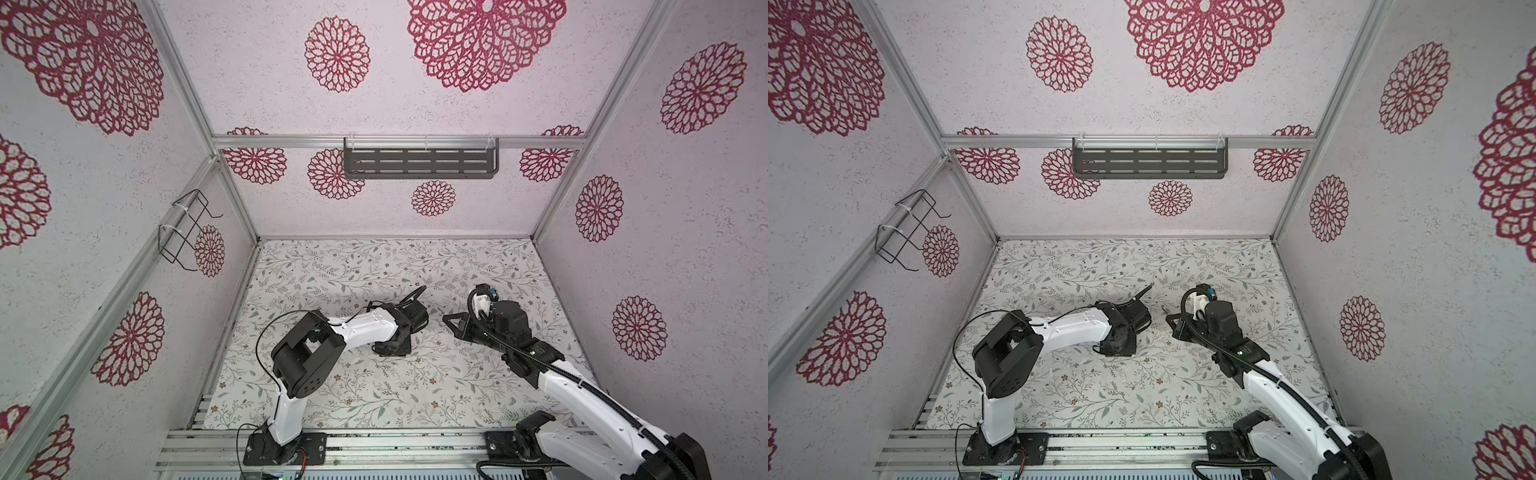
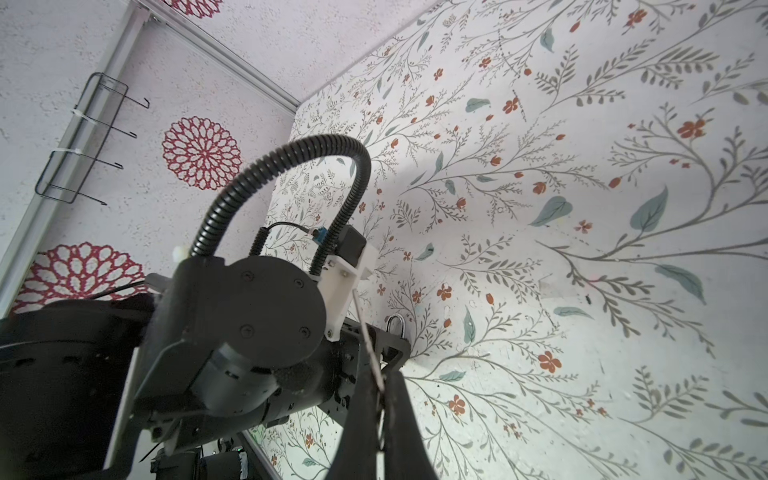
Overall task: Unlock with the key
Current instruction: 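Lift the padlock with the left gripper while the right gripper brings the key closer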
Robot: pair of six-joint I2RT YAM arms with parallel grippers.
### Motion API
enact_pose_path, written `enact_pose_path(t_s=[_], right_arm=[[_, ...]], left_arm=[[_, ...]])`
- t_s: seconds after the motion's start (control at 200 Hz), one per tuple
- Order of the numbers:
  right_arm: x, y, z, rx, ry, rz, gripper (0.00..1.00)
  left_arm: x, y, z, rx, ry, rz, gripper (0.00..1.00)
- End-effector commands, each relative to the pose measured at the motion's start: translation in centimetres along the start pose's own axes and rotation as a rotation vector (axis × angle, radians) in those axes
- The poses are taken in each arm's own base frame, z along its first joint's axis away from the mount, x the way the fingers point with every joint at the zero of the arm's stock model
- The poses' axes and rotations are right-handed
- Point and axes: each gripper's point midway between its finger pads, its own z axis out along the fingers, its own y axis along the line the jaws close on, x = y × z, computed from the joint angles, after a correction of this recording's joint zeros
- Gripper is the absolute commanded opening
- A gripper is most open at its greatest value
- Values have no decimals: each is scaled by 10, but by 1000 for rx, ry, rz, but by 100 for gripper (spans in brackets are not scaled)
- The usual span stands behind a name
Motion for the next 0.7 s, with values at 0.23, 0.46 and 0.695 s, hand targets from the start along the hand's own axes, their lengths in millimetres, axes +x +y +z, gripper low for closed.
enact_pose_path(t_s=[0.23, 0.46, 0.695], right_arm=[[-6, -1, -7, 19, -28, 18, 0], [0, -8, -1, 19, -62, 75, 0], [11, 8, 10, -4, -101, 62, 0]], left_arm=[[-27, -8, -61, 115, -141, -149, 0], [-46, -18, -109, 286, -226, -324, 0], [-65, -19, -156, 433, -317, -501, 0]])
